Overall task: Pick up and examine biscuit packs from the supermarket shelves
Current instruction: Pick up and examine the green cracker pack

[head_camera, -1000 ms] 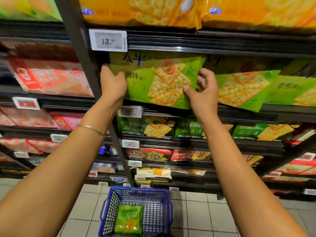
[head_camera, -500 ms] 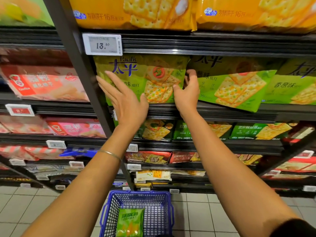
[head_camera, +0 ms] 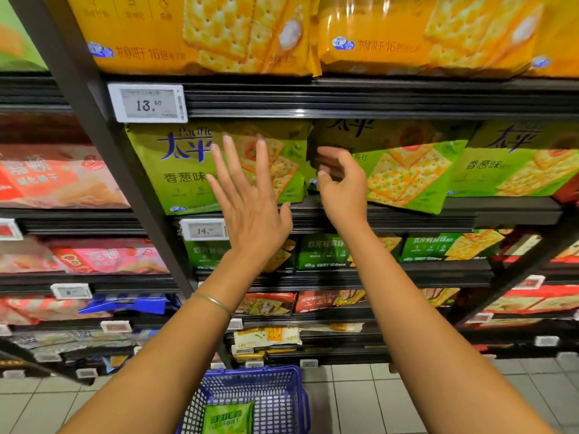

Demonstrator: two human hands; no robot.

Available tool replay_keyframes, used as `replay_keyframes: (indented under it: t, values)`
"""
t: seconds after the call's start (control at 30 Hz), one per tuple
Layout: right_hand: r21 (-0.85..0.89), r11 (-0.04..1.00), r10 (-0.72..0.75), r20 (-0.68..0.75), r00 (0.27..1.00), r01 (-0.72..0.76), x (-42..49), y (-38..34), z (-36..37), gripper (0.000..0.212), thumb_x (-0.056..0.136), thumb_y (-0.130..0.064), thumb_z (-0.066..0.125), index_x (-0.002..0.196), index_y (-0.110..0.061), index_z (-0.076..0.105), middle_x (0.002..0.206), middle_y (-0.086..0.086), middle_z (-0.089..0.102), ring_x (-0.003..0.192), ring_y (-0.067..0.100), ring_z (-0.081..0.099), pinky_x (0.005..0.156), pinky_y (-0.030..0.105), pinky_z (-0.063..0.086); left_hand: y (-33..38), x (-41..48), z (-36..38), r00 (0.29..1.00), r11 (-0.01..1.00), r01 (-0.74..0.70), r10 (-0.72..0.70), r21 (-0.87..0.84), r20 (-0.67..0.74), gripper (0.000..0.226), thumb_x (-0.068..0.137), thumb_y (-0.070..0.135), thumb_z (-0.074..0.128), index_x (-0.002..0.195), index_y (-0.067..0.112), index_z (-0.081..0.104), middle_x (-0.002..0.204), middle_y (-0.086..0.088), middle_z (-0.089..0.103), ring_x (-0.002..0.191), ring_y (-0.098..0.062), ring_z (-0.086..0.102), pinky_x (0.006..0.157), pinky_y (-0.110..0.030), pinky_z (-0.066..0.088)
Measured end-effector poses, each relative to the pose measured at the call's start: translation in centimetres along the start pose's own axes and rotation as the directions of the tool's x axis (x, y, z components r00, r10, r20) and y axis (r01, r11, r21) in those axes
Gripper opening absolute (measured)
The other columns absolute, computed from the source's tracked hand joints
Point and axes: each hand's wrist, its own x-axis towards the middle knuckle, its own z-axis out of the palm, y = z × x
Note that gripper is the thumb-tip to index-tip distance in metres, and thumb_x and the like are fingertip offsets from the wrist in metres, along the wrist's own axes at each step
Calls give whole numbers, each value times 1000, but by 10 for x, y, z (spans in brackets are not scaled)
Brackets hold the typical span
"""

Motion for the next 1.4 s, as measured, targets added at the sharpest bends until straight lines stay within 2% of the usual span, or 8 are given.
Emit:
replay_keyframes:
  t: [0.17, 0.4, 0.63, 0.83, 1.0, 1.17, 1.3, 1.4]
  values:
    - [-189, 981, -90, -603, 792, -33, 0, 10, -52, 45, 82, -9, 70, 126, -12, 61, 129, 10, 58, 121, 32, 50, 106, 46, 39, 22, -7, 8, 999, 997, -12, 9, -78, -35, 114, 79, 38, 73, 167, 16, 4, 170, -28, -10, 158, -46, -13, 124, -68, 8]
    - [-131, 927, 209, -599, 773, -351, 28, 43, -104, 82, 82, -39, 81, 148, -13, 39, 149, 13, 37, 137, 35, 36, 109, 45, 34, 55, -33, 20, 998, 962, 60, -61, -266, 3, 94, 85, 33, 74, 162, 13, 23, 154, -19, 30, 139, -40, 35, 112, -53, 37]
    - [-3, 916, 381, -299, 875, -400, 40, 59, -143, 89, 59, -58, 88, 129, -15, 55, 130, 9, 62, 122, 29, 60, 105, 47, 50, 75, -39, 33, 952, 764, 301, -212, -571, 219, 66, 97, 26, 69, 153, 24, 34, 140, -4, 44, 118, -14, 55, 98, -37, 50]
    - [244, 929, 323, -168, 931, -278, 26, 58, -160, 58, 66, -32, 93, 107, -29, 52, 113, 0, 69, 102, 22, 71, 82, 30, 60, 87, -34, 47, 915, 692, 403, -306, -598, 263, 55, 99, 36, 67, 148, 29, 42, 133, -1, 48, 118, -16, 52, 98, -34, 43]
    - [590, 762, 446, -181, 876, -266, -2, 58, -199, 67, 78, -16, 85, 137, -10, 52, 124, 13, 72, 104, 26, 74, 79, 39, 63, 93, -30, 43, 895, 620, 443, -354, -648, 273, 47, 96, 42, 72, 137, 26, 57, 126, -4, 58, 110, -15, 60, 94, -26, 48]
    - [717, 617, 442, 24, 897, -324, -47, 85, -240, 37, 92, -6, 65, 129, -8, 64, 104, 4, 80, 93, 20, 76, 80, 40, 63, 101, -17, 9, 779, 324, 626, -277, -709, 562, 61, 87, 65, 50, 121, 18, 68, 81, 13, 68, 72, -4, 63, 66, -24, 50]
    - [747, 499, 443, 215, 870, -438, -82, 104, -255, 47, 86, -15, 67, 132, -10, 64, 114, 8, 78, 103, 25, 76, 79, 41, 63, 103, -48, -7, 654, 248, 747, -111, -617, 748, 62, 91, 70, 55, 123, 19, 71, 120, -5, 78, 106, -18, 76, 94, -39, 60]
    - [677, 519, 436, 315, 843, -522, -98, 112, -265, 43, 88, -18, 66, 131, -16, 67, 124, 10, 75, 112, 29, 73, 82, 42, 62, 104, -91, -20, 548, 39, 836, -103, -547, 830, 64, 82, 75, 52, 118, 28, 78, 128, -7, 74, 110, -23, 75, 79, -42, 65]
